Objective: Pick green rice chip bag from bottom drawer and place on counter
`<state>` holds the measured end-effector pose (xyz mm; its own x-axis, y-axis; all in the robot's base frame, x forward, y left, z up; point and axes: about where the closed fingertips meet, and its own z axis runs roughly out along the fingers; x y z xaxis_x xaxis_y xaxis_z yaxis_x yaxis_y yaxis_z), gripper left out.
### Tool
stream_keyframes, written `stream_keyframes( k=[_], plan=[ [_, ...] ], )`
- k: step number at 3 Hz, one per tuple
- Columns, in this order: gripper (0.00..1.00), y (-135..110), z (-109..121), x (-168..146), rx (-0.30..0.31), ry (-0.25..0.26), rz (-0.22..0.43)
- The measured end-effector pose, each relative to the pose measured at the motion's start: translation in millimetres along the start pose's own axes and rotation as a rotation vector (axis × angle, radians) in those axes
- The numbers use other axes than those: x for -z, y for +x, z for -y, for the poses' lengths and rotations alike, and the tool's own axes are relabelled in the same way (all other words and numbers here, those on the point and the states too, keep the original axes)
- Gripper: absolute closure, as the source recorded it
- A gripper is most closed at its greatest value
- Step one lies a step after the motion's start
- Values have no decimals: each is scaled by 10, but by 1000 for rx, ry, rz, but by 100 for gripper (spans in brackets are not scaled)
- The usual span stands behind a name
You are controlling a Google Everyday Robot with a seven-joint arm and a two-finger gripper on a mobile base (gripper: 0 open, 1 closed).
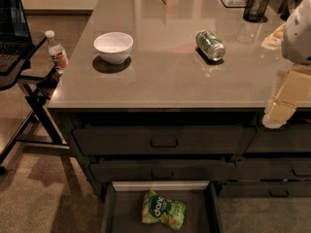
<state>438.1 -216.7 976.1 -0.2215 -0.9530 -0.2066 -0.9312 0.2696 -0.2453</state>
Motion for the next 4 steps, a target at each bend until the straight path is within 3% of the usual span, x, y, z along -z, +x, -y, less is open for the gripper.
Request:
stream_keyframes(
  k=[1, 2, 4],
  plan=[
    [0, -6, 1, 6, 2, 6, 3],
    [0, 40, -126, -253, 35, -8, 21],
    [0, 210, -836, -1275, 134, -102, 189]
  ],
)
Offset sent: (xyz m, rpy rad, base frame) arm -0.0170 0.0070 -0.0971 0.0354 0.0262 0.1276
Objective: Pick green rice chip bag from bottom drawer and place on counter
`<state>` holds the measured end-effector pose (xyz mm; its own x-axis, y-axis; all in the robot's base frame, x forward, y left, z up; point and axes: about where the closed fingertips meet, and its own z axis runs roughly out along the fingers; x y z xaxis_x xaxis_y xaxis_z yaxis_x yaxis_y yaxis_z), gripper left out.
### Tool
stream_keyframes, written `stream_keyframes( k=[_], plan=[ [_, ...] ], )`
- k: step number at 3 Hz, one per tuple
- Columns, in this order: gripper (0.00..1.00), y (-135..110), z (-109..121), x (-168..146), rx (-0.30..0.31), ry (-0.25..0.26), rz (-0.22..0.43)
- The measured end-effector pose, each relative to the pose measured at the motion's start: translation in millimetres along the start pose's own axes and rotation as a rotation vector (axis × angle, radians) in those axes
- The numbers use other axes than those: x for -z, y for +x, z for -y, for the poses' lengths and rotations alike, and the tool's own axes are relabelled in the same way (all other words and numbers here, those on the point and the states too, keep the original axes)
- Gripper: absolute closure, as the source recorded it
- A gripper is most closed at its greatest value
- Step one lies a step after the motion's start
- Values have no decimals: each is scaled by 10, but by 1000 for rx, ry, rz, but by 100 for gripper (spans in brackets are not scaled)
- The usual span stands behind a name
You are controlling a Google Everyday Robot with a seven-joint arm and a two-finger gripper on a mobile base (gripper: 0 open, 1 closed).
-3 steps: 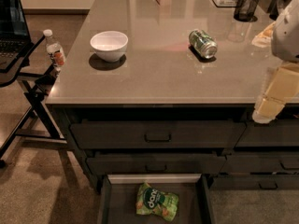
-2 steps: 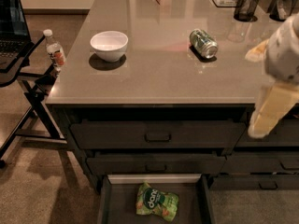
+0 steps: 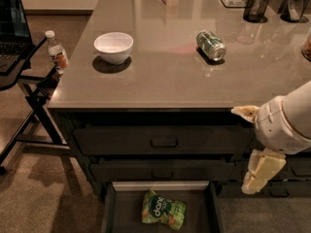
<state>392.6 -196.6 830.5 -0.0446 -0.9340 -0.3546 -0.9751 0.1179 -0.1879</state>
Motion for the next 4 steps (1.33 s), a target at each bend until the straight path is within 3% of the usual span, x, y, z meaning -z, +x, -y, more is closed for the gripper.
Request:
stream_keyframes(
  k=[1, 2, 3, 4],
  plan=[
    [0, -1, 0, 0, 0, 0, 0],
    [0, -67, -93, -200, 23, -40, 7],
    [0, -110, -254, -740, -5, -98, 52],
    [0, -33, -402, -1338, -41, -115, 81]
  ],
)
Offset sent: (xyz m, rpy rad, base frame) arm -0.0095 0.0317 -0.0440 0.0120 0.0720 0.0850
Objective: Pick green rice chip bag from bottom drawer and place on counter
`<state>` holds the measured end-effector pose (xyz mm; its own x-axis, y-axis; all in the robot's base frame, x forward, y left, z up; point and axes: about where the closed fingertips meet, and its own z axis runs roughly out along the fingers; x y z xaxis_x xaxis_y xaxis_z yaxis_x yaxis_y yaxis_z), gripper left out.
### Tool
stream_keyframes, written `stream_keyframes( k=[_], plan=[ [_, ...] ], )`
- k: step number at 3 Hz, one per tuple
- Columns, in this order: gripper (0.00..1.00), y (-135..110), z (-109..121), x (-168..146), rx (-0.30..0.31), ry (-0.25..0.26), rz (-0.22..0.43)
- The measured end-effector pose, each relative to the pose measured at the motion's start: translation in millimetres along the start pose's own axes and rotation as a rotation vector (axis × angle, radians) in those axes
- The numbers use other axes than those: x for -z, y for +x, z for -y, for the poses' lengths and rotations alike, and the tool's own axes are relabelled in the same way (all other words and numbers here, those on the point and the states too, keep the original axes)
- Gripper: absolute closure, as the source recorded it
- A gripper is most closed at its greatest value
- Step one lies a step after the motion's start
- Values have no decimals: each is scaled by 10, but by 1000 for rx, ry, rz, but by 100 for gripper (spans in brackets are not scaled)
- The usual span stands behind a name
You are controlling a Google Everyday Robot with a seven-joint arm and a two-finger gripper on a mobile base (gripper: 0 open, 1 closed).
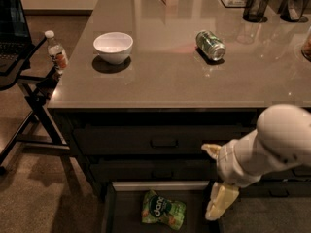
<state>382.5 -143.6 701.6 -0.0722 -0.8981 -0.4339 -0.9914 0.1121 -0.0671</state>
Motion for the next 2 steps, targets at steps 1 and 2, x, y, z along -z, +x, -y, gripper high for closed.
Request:
stream_keyframes(
  k=[1, 2],
  plan=[
    [0, 213, -137, -502, -17, 24, 18],
    [0, 443, -288, -965, -87, 60, 33]
  ],
)
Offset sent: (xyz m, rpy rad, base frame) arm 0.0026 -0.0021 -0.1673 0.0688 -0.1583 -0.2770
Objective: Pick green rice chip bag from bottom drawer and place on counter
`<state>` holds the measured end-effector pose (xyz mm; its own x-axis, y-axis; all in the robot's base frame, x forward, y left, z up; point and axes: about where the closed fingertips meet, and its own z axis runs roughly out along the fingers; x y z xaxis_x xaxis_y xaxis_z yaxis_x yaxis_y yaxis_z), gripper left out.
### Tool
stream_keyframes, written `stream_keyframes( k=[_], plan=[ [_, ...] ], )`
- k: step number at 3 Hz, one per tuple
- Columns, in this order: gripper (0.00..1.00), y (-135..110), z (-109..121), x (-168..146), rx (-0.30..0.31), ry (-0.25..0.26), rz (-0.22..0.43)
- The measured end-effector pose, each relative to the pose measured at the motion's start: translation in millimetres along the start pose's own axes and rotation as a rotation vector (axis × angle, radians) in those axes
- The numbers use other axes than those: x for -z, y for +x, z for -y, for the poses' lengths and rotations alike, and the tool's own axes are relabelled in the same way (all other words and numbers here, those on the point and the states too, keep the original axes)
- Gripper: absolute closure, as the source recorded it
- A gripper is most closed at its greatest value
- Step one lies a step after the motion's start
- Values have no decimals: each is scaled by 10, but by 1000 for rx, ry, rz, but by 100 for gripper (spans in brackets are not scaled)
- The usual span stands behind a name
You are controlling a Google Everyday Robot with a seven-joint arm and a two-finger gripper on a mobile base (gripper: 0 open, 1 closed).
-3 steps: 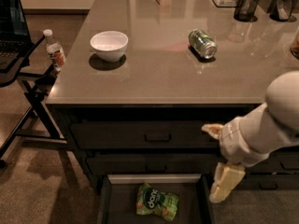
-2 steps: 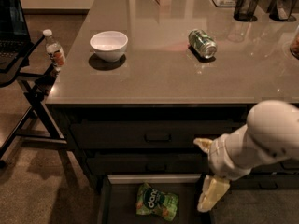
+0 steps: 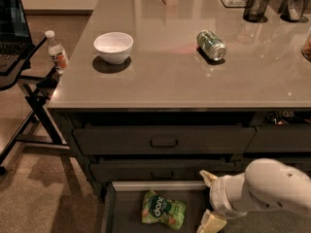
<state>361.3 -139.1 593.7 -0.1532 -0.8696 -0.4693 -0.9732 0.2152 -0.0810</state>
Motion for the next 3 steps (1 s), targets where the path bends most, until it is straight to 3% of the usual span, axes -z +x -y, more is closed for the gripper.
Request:
stream_keyframes(
  k=[1, 3],
  plan=[
    [0, 298, 188, -387, -117, 36, 60],
    [0, 321, 229, -479, -128, 29, 77]
  ],
)
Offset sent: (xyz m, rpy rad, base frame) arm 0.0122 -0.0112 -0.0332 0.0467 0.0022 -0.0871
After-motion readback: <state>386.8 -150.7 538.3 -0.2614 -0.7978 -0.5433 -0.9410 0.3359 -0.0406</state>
